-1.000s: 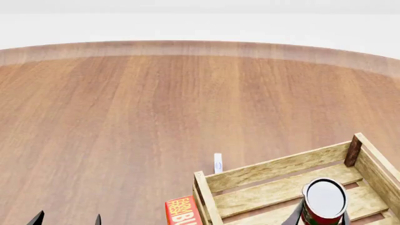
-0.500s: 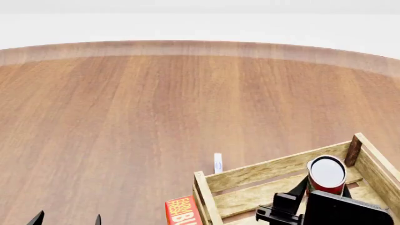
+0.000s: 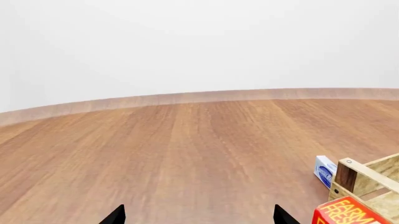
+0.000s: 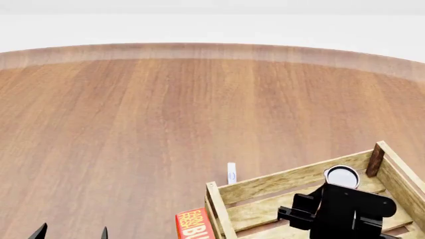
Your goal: Pick up the tomato sauce, and put it in the wooden tray.
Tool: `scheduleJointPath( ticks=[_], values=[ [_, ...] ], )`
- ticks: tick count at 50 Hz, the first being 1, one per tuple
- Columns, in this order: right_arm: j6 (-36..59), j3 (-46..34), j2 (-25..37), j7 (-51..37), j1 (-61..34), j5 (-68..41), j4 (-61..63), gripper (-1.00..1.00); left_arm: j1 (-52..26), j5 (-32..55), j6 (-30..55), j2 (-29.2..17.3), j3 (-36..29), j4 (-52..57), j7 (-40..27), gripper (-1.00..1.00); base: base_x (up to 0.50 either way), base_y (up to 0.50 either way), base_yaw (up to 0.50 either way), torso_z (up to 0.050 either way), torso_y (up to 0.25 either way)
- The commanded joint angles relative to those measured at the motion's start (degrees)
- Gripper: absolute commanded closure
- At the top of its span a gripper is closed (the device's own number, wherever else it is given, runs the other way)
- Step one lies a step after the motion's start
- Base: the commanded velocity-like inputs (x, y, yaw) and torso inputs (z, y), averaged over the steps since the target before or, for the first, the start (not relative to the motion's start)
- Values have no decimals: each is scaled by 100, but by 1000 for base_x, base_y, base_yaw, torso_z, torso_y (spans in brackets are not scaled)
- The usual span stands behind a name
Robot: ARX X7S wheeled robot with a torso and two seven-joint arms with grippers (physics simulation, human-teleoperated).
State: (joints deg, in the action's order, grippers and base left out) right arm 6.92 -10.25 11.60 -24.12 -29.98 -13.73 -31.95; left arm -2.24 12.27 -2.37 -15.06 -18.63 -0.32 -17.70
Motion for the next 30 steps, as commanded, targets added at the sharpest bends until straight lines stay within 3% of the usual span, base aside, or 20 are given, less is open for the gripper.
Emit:
scheduleJointPath(
  ticks=[1, 16, 30],
  values=[
    [-791, -5, -197, 381, -634, 247, -1704, 100, 6, 78, -79, 13, 12, 3, 104, -100, 0, 0, 0, 0, 0],
    [-2292, 15, -432, 619, -1480, 340, -4258, 100, -2, 102, -97, -10, -15, -11, 83, -100, 0, 0, 0, 0, 0],
    [-2283, 172, -454, 520, -1410, 652, -4296, 100, -8, 118, -96, -28, -44, -4, 56, -100, 0, 0, 0, 0, 0]
  ],
)
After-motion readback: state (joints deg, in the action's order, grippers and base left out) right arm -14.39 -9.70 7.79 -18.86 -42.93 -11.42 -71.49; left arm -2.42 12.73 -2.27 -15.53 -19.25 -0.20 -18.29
